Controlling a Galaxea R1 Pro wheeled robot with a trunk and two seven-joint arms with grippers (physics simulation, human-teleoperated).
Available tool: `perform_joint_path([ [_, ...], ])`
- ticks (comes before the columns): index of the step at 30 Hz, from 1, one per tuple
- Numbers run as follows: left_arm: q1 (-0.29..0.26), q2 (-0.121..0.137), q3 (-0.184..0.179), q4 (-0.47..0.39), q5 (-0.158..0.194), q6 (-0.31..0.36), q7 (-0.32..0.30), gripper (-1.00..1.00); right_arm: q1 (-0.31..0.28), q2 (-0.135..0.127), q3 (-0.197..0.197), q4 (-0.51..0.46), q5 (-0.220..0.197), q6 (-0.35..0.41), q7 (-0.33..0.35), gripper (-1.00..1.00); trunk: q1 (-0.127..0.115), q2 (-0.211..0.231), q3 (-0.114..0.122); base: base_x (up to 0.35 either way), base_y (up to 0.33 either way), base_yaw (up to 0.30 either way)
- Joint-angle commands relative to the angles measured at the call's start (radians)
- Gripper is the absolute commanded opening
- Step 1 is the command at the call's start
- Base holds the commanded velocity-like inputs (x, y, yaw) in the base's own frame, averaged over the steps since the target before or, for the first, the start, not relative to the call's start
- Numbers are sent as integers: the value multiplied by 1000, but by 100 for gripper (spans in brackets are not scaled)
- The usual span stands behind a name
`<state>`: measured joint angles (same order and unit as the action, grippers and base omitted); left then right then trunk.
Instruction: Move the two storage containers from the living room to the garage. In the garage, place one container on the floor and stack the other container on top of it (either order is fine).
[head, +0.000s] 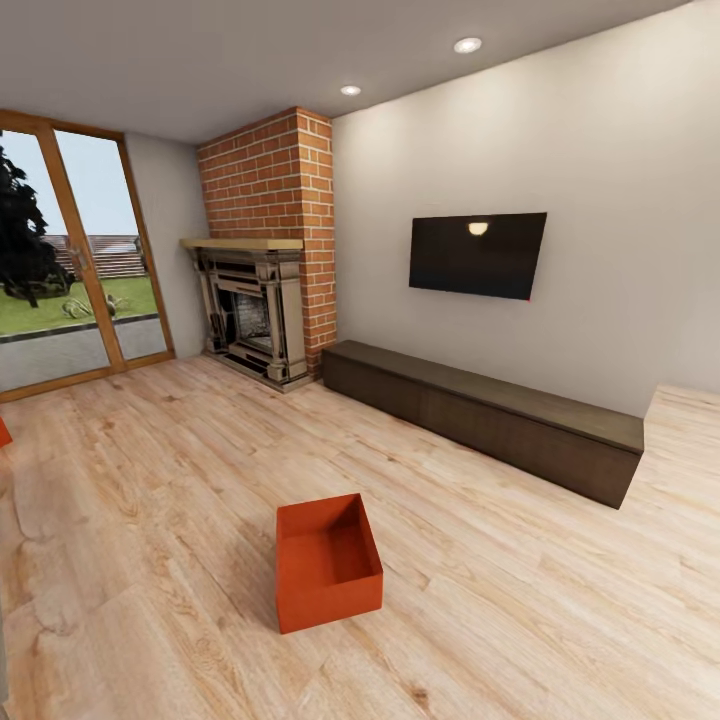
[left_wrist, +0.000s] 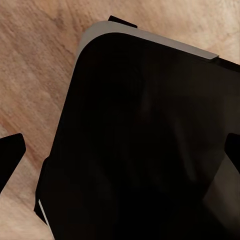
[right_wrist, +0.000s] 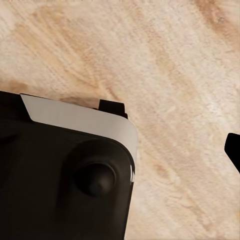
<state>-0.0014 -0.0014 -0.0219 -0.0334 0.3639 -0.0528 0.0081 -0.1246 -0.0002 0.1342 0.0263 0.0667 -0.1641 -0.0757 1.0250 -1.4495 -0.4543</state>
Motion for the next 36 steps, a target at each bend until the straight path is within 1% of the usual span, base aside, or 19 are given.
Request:
perform_joint_path([
  [1,0,0,-3,0,5,-2,1,100,-1,0,5,3,7,-4,-6,100,0,-1,-1,0,0,0],
  [10,0,0,-2,0,8,-2,1,100,-1,0,5,3,7,-7,-7,100,0,-1,-1,0,0,0],
  [16,0,-5,-4,0,7,-2,0,100,-1,1,5,3,7,-8,-7,100,0,-1,-1,0,0,0],
  [24,0,-10,1,0,9,-2,-7,100,-1,0,4,3,7,-7,-7,100,0,-1,-1,9,-1,0],
  [36,0,-9,5,1,13,-1,-7,100,-1,0,4,3,5,-6,-7,100,0,-1,-1,167,-90,0],
])
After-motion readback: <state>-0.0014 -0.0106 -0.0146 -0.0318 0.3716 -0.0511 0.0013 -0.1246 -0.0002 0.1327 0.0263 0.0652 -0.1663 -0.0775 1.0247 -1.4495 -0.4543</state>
